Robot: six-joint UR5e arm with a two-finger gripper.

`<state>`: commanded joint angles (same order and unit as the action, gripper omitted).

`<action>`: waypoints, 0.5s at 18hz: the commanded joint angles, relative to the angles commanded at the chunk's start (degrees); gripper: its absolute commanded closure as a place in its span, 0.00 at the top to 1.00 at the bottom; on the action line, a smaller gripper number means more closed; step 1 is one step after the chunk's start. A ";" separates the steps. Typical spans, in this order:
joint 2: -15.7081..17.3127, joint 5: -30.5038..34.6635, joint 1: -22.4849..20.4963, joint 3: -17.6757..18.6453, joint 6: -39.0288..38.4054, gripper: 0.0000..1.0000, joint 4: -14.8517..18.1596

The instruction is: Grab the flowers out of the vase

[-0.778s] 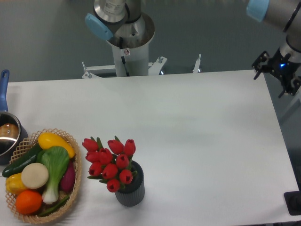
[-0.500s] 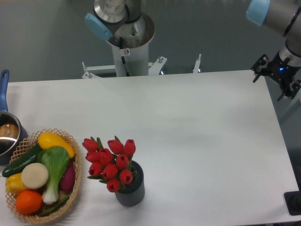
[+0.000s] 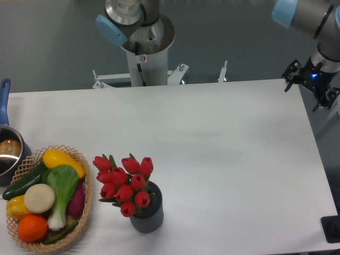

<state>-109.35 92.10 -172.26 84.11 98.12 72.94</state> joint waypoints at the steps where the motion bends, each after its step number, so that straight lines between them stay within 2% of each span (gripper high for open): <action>1: 1.14 0.80 -1.22 0.78 -4.12 1.00 0.18; 3: 1.68 0.89 -2.55 1.67 -9.68 1.00 0.18; 9: 2.65 -0.25 -1.68 5.36 -10.49 1.00 -3.24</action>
<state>-106.70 91.85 -173.94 89.47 87.63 69.71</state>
